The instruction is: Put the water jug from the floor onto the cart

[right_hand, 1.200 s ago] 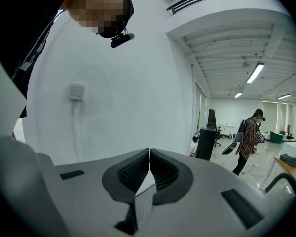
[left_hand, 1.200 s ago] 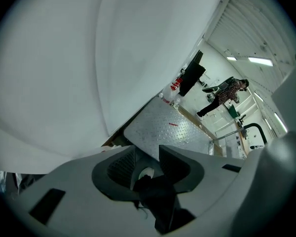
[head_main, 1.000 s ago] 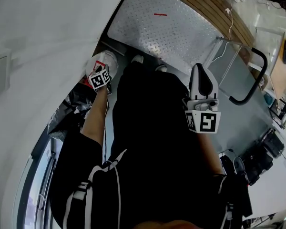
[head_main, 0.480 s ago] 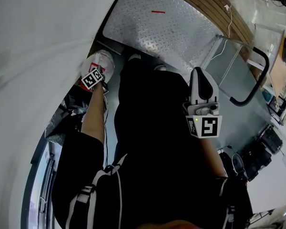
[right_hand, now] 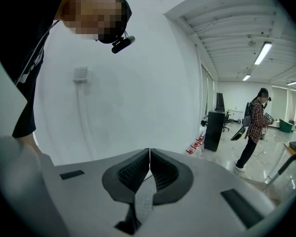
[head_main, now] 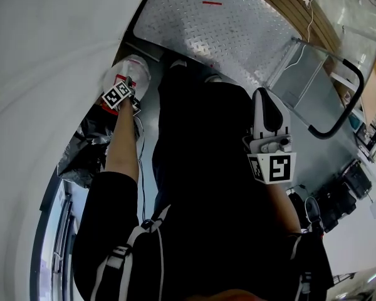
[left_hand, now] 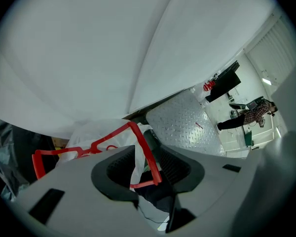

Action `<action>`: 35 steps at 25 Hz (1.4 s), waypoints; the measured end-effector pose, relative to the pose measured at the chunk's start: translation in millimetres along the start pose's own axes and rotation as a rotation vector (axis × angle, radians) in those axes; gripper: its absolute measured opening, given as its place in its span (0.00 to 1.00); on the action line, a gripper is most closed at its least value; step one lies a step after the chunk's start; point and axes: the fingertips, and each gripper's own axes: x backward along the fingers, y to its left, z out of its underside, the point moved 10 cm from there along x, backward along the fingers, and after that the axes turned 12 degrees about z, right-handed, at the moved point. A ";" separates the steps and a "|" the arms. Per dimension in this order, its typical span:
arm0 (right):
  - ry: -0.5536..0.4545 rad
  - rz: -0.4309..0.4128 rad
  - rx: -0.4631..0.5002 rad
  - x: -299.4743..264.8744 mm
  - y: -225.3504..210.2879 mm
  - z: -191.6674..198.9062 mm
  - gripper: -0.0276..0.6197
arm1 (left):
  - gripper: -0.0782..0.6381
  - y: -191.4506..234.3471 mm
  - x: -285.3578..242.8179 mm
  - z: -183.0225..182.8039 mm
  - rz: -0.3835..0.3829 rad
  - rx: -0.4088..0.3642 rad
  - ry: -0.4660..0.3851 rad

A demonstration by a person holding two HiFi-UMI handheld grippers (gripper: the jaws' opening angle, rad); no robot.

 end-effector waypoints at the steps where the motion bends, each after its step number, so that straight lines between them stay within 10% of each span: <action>1: 0.006 0.002 0.000 -0.2 -0.5 2.7 0.07 | 0.32 2.4 -2.2 1.1 0.001 0.007 -0.001; 16: 0.080 0.046 -0.018 17.5 -5.4 27.3 0.07 | 0.26 9.5 -21.0 -4.1 -0.021 0.029 -0.040; 35: 0.047 0.095 -0.078 40.9 -12.7 -23.7 0.07 | 0.20 -1.1 59.1 9.2 -0.009 0.350 -0.049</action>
